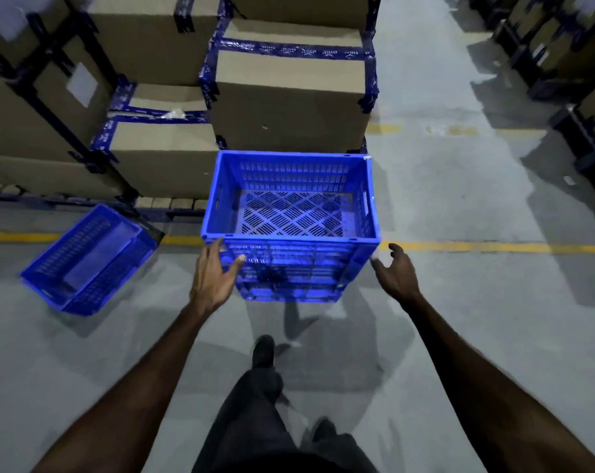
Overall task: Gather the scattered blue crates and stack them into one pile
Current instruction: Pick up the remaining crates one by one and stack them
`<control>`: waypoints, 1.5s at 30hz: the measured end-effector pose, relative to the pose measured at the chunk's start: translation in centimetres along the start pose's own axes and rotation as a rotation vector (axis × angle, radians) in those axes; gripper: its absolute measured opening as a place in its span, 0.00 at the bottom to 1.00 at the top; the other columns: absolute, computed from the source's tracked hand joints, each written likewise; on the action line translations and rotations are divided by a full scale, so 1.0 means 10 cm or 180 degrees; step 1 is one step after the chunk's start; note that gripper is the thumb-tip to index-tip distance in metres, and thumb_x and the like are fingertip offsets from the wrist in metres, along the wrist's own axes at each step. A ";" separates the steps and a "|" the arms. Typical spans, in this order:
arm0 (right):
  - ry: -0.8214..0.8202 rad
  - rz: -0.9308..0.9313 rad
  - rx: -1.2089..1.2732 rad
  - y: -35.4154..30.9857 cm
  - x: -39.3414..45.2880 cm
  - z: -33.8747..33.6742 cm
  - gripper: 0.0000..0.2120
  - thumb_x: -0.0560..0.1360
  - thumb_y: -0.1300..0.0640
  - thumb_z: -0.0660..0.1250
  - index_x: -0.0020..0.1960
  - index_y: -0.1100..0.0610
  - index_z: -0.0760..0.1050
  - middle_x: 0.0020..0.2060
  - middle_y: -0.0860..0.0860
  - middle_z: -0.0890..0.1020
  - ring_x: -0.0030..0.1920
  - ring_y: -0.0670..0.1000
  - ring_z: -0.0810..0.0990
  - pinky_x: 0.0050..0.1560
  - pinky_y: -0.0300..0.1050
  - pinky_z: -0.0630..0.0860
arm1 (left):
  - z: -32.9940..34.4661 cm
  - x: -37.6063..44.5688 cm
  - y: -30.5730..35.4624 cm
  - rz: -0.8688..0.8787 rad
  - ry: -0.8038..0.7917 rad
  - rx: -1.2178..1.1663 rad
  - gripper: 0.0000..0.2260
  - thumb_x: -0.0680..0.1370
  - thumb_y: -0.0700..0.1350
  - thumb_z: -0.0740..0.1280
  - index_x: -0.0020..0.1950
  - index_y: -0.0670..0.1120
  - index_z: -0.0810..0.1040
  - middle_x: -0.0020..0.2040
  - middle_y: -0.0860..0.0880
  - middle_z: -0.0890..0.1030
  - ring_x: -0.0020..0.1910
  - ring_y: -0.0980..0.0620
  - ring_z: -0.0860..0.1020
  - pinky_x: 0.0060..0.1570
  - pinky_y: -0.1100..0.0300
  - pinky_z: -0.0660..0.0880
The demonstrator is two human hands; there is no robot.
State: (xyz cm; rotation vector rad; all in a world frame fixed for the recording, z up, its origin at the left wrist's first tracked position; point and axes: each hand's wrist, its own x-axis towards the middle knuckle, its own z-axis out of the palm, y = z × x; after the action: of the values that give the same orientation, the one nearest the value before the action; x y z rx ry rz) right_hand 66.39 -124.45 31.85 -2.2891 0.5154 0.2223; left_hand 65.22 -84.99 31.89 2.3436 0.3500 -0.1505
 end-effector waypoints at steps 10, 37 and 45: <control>-0.0224 -0.0806 0.0049 0.25 -1.30 -0.13 0.27 0.80 0.52 0.70 0.75 0.61 0.68 0.69 0.61 0.76 0.70 0.60 0.74 0.62 0.44 0.67 | 0.19 -1.66 0.12 0.0221 0.0313 -0.0115 0.32 0.80 0.57 0.68 0.80 0.47 0.63 0.76 0.45 0.68 0.76 0.46 0.66 0.72 0.56 0.61; -0.0836 -0.1464 0.0123 -0.99 -3.70 1.84 0.31 0.81 0.49 0.68 0.78 0.60 0.65 0.76 0.56 0.71 0.76 0.55 0.69 0.76 0.52 0.64 | -1.56 -3.48 -1.96 -0.0141 0.1097 -0.0439 0.28 0.81 0.53 0.69 0.79 0.46 0.67 0.75 0.46 0.71 0.76 0.48 0.67 0.76 0.53 0.61; -0.1305 -0.1919 0.0011 -1.79 -4.27 2.86 0.29 0.80 0.50 0.69 0.77 0.58 0.67 0.74 0.55 0.73 0.74 0.55 0.71 0.75 0.51 0.66 | -2.38 -4.00 -2.91 -0.0472 0.1453 -0.0385 0.29 0.81 0.55 0.69 0.78 0.45 0.68 0.74 0.45 0.71 0.74 0.47 0.69 0.75 0.57 0.61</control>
State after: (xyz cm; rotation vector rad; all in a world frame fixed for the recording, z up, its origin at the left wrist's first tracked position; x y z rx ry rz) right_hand 35.49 -80.03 36.98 -2.2006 -0.3808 0.3710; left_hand 18.50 -56.68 37.80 2.2147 0.7338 0.3329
